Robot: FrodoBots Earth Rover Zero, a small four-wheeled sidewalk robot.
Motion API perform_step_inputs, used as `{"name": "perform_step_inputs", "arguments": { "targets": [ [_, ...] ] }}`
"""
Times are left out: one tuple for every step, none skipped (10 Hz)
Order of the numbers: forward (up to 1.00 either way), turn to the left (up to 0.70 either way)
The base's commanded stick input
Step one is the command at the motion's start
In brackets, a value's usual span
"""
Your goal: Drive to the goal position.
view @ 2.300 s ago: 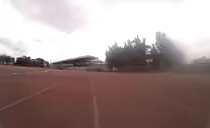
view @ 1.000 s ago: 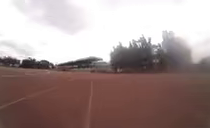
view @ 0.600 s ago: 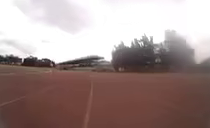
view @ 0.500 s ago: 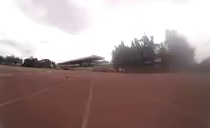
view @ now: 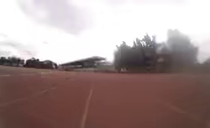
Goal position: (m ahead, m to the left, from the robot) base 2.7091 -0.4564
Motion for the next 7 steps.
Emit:
{"name": "perform_step_inputs", "arguments": {
  "targets": [
    [1.00, 0.00],
    [1.00, 0.00],
    [1.00, 0.00],
    [1.00, 0.00],
    [1.00, 0.00],
    [1.00, 0.00],
    [1.00, 0.00]
  ]
}}
